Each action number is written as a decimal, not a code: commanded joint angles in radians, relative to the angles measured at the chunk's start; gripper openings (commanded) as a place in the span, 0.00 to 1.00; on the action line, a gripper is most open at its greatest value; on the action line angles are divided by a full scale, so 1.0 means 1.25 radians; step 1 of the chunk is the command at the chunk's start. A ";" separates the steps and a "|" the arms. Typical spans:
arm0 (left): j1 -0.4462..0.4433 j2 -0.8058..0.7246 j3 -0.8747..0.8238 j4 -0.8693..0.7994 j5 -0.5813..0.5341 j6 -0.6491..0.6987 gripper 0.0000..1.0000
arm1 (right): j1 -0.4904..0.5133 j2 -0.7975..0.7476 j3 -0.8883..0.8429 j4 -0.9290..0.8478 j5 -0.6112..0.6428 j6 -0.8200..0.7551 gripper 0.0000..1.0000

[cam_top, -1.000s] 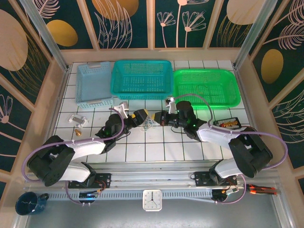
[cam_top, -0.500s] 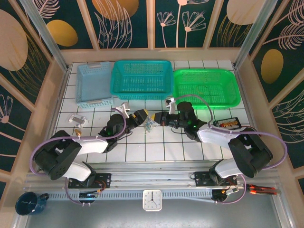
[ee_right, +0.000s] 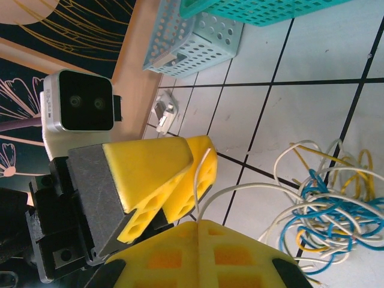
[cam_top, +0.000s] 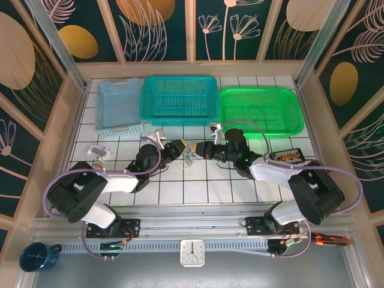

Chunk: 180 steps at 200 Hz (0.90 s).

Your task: Untangle the cables

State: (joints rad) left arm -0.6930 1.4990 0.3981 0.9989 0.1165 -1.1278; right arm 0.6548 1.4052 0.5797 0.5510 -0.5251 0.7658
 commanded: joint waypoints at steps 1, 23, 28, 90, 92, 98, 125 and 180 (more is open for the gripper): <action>-0.002 0.018 -0.005 0.048 0.020 -0.005 0.26 | -0.006 -0.020 -0.010 0.044 -0.014 0.007 0.00; -0.002 0.025 -0.008 0.056 0.027 -0.011 0.30 | -0.008 -0.020 -0.012 0.048 -0.014 0.009 0.00; -0.002 0.025 -0.010 0.057 0.028 -0.011 0.31 | -0.007 -0.020 -0.012 0.049 -0.014 0.010 0.00; -0.002 0.018 -0.012 0.073 0.028 -0.013 0.00 | -0.011 -0.014 -0.016 0.046 -0.010 0.006 0.00; -0.003 0.017 -0.011 0.073 0.029 -0.013 0.00 | -0.010 -0.014 -0.016 0.044 -0.009 0.005 0.00; -0.003 0.010 -0.008 0.070 0.030 -0.012 0.00 | -0.011 -0.012 -0.016 0.040 -0.005 0.001 0.00; -0.002 -0.025 0.019 0.028 0.030 0.005 0.00 | -0.016 -0.010 -0.014 -0.009 0.027 -0.038 0.29; -0.001 -0.081 0.088 -0.065 0.048 0.038 0.00 | -0.016 -0.047 -0.053 -0.060 0.144 -0.154 0.49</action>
State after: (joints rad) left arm -0.6930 1.4288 0.4633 0.9569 0.1535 -1.1107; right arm 0.6380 1.3899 0.5549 0.4934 -0.4297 0.6617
